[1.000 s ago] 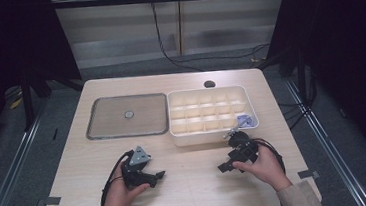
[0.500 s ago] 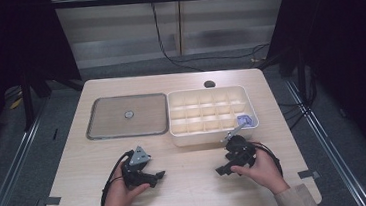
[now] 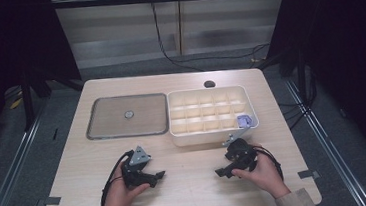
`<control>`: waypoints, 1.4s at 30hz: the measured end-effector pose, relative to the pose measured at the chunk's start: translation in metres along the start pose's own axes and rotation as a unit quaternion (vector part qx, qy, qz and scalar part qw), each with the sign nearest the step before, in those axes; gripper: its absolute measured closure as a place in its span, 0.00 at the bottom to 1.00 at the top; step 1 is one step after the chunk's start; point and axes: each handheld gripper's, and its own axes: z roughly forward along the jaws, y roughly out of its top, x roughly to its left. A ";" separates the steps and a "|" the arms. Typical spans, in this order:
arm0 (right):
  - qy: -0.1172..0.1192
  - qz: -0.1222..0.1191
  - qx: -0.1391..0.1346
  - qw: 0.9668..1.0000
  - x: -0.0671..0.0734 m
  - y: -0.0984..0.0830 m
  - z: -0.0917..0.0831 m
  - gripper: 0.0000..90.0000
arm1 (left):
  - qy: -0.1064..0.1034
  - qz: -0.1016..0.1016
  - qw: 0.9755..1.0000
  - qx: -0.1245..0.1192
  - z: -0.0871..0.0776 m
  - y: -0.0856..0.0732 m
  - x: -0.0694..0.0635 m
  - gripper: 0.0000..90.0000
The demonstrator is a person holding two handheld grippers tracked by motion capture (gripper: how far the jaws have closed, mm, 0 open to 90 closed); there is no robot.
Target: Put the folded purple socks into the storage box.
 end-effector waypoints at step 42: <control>-0.055 -0.064 -0.111 0.990 0.012 -0.032 0.008 0.22 | 0.000 0.000 1.000 0.000 0.000 0.000 0.000 0.23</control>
